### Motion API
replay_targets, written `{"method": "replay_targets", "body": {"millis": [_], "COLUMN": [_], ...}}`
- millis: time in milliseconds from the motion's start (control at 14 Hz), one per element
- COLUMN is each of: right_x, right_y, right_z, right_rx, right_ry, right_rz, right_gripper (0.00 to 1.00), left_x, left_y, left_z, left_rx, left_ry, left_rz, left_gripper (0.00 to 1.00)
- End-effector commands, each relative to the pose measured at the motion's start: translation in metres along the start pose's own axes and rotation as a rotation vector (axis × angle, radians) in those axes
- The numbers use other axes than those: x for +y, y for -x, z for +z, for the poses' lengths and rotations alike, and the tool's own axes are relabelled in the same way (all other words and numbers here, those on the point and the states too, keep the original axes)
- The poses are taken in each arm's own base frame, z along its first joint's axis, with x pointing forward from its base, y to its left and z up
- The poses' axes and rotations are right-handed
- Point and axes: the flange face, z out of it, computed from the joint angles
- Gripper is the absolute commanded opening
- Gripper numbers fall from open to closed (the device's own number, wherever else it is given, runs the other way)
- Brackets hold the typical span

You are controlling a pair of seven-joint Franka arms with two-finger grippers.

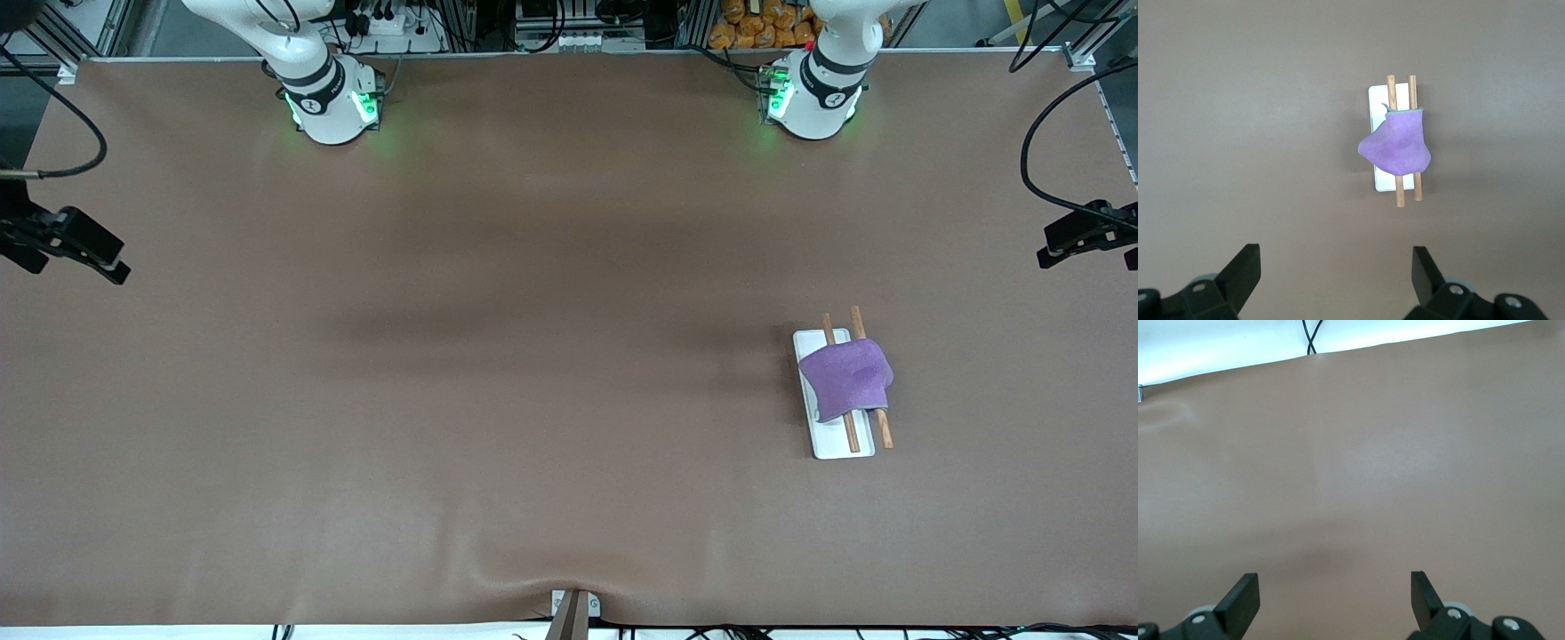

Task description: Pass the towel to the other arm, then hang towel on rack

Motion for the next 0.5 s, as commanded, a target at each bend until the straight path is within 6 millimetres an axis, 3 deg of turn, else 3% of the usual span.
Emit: {"method": "replay_targets", "body": {"millis": [0,430], "right_x": [0.0044,0.003], "right_y": [-0.0003,0.0003], "right_z": [-0.0078,-0.0048], "right_rx": [0.003,-0.004], "right_ry": [0.009,0.013], "right_rz": [-0.009,-0.009], "right_gripper": [1.0,1.0], "left_x": [0.0028,0.0051], "left_y": [0.0111,0.01], "left_z": [-0.0101,-0.0092], "left_rx": [0.006,0.005], "left_ry": [-0.014,-0.013], "left_rz": [-0.016,-0.031], "left_gripper": [1.0,1.0]}}
